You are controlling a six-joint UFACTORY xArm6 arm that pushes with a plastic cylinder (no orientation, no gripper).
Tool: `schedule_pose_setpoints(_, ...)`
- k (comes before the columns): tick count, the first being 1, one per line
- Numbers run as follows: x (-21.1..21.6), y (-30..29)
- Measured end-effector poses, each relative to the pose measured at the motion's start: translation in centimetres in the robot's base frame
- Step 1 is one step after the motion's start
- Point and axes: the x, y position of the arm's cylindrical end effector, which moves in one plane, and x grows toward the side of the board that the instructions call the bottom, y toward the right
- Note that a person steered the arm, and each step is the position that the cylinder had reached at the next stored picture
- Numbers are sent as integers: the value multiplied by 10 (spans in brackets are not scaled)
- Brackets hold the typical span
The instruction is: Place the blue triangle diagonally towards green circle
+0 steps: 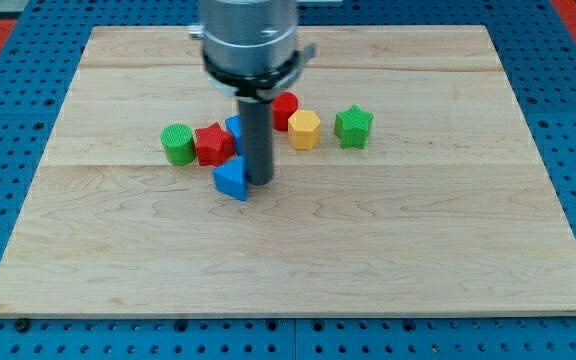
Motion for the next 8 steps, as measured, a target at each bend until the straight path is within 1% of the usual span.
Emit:
schedule_pose_setpoints(1,7,-73)
schedule_pose_setpoints(2,23,-107)
schedule_pose_setpoints(3,59,-73)
schedule_pose_setpoints(4,65,-92)
schedule_pose_setpoints(5,48,-160)
schedule_pose_setpoints(6,31,-124)
schedule_pose_setpoints(7,2,-117)
schedule_pose_setpoints(8,-19,-136)
